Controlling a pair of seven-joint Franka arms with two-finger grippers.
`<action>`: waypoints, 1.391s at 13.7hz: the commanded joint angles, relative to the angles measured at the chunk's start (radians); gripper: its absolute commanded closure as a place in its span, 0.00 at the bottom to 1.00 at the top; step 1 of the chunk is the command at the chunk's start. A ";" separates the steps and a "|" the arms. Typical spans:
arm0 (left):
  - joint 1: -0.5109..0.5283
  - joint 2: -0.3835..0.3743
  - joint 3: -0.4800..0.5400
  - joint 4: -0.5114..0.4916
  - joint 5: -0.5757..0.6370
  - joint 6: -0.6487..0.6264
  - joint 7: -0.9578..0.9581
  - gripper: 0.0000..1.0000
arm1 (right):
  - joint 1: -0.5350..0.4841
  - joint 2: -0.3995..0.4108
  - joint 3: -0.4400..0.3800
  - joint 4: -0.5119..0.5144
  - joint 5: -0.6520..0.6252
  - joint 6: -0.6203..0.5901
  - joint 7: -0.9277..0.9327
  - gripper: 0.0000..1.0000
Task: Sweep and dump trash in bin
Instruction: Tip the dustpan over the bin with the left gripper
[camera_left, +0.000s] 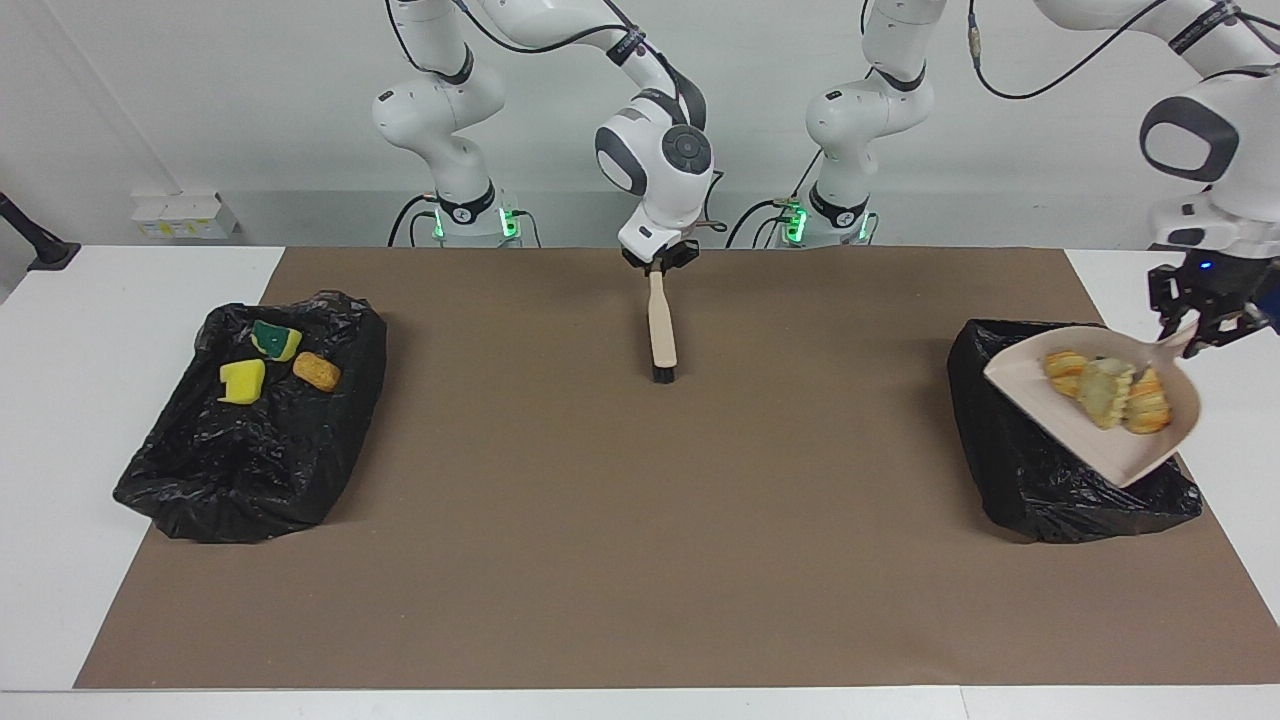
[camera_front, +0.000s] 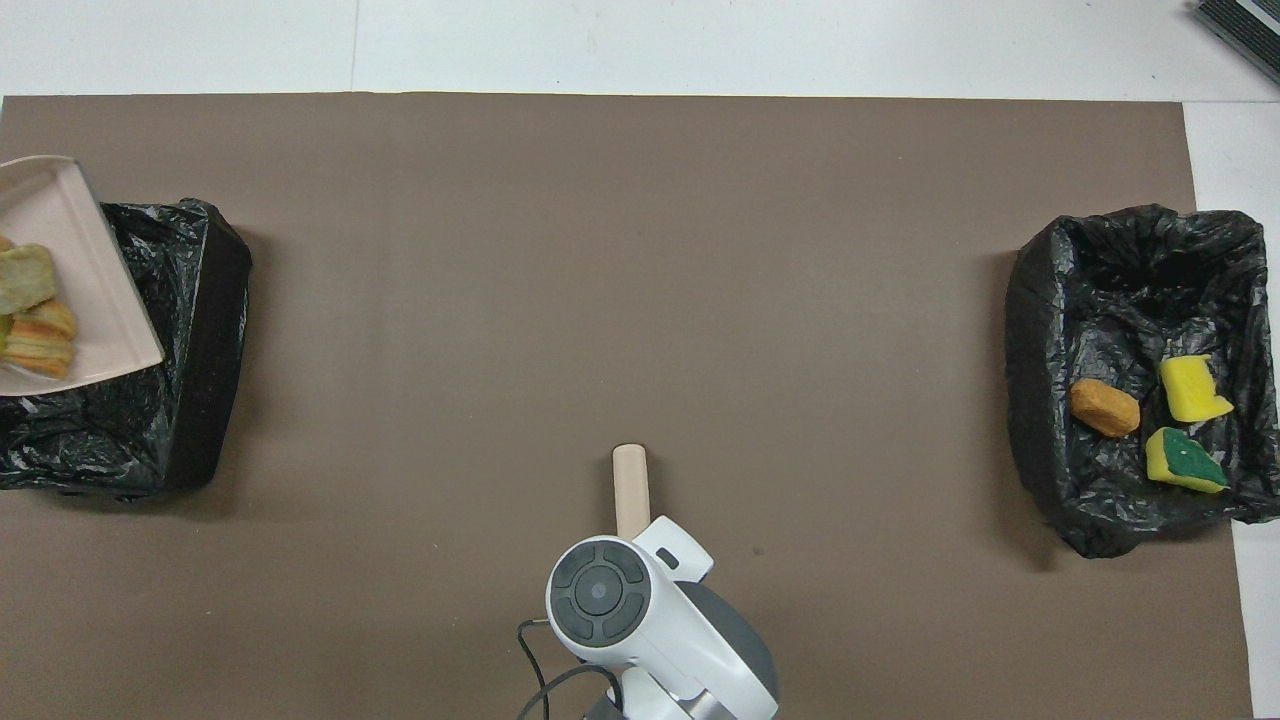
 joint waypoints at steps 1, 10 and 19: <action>0.047 0.027 -0.010 0.048 0.000 0.020 0.022 1.00 | -0.013 -0.002 0.002 -0.006 0.019 0.013 0.022 0.89; -0.018 0.036 -0.008 0.030 0.557 0.023 -0.131 1.00 | -0.174 -0.040 -0.001 0.122 0.013 -0.120 -0.113 0.00; -0.040 0.036 -0.008 0.044 0.741 -0.017 -0.156 1.00 | -0.490 -0.037 -0.006 0.420 -0.110 -0.341 -0.500 0.00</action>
